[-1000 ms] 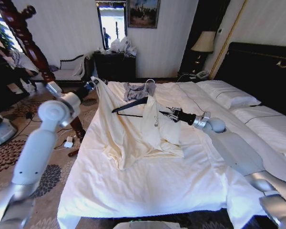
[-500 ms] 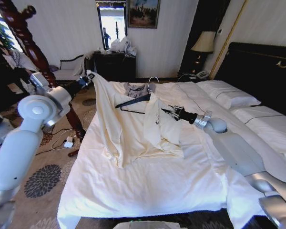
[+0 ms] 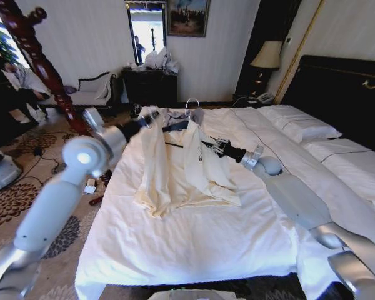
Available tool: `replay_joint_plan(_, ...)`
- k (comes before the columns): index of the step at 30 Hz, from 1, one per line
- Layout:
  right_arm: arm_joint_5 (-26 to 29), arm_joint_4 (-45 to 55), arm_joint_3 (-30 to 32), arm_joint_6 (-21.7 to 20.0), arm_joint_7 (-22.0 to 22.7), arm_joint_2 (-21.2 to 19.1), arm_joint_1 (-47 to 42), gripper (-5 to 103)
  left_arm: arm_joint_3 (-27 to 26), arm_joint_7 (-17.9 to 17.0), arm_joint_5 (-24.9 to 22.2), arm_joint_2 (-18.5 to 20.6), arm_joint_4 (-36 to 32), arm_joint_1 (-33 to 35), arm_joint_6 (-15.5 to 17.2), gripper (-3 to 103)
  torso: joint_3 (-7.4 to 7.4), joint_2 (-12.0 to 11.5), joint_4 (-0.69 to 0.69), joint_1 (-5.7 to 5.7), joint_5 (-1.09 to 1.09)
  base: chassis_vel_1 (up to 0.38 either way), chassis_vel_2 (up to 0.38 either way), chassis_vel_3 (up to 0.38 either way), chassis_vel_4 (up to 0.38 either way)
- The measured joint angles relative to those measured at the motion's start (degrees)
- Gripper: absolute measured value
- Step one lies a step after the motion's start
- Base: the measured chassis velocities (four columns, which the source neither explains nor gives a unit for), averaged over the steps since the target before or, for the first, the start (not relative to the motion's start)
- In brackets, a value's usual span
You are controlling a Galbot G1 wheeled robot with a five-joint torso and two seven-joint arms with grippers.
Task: Pick up the clothes from the bed and hang them on the clothes hanger.
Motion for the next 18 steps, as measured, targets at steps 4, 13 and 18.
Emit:
replay_joint_plan(4, 0.86, -0.05, -0.51, 0.05, 0.70, 0.43, 1.47, 23, 2.92, 0.44, 0.81, 0.04, -0.57, 0.23, 0.47, 1, 0.00, 0.00, 0.00, 0.00, 0.01, 0.000, 0.000, 0.000, 0.000)
replay_joint_plan(13, 2.18, 0.18, -0.89, 0.20, 1.19, 1.28, 2.70, 23, 7.56, 1.12, 3.85, -1.67, -0.27, 0.40, 0.77, 1, 0.00, 0.00, -0.01, 0.00, 0.01, 0.000, 0.000, 0.000, 0.000)
replay_joint_plan(18, 2.64, 0.91, -0.91, 0.53, 1.07, 1.32, 2.74, 23, 7.75, 1.40, 5.08, -3.22, 1.32, -1.20, 0.52, 1, 0.00, 0.00, 0.00, 0.00, 0.01, 0.000, 0.000, 0.000, 0.000)
